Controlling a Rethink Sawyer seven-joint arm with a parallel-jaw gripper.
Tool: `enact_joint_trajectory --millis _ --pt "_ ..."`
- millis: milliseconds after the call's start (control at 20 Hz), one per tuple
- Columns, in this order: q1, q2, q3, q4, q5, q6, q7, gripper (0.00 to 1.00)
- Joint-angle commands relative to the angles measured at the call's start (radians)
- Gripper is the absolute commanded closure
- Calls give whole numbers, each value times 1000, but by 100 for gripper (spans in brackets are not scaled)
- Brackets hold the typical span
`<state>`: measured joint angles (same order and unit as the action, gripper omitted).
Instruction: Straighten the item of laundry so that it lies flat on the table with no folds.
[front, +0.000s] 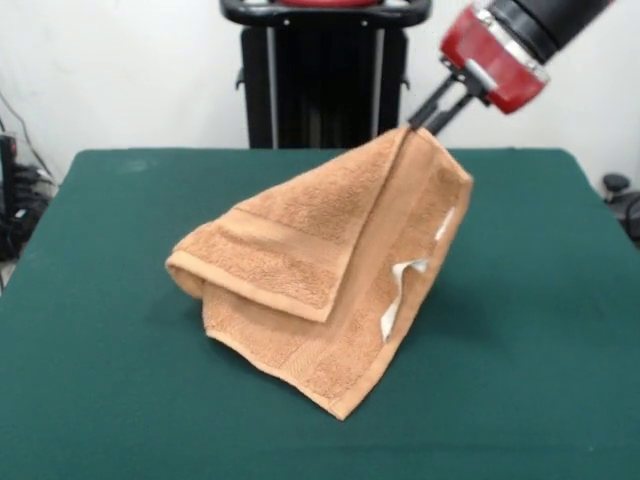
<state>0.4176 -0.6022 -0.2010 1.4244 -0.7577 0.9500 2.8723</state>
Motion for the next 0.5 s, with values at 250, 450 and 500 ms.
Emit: enact_joint_trajectory --millis 250,450,500 --pt "181 198 -41 -157 83 178 371 100" --pt "232 322 -82 -237 95 193 493 100" --pt "235 339 -85 -248 111 195 503 100"
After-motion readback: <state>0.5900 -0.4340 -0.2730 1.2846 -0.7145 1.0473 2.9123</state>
